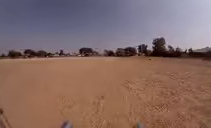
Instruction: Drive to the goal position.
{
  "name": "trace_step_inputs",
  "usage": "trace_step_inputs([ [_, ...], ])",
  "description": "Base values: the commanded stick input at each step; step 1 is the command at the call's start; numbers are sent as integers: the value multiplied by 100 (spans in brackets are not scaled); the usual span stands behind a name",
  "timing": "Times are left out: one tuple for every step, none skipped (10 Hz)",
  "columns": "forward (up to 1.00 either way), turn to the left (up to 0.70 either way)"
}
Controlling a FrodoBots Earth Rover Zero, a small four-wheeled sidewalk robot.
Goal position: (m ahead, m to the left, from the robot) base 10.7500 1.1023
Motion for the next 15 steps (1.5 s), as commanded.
trace_step_inputs([
  [100,-13],
  [100,0],
  [100,0],
  [100,0],
  [100,-5],
  [100,-8],
  [100,-39],
  [100,-38],
  [100,-15],
  [100,-9],
  [100,-3],
  [100,0],
  [100,0],
  [100,0],
  [100,0],
])
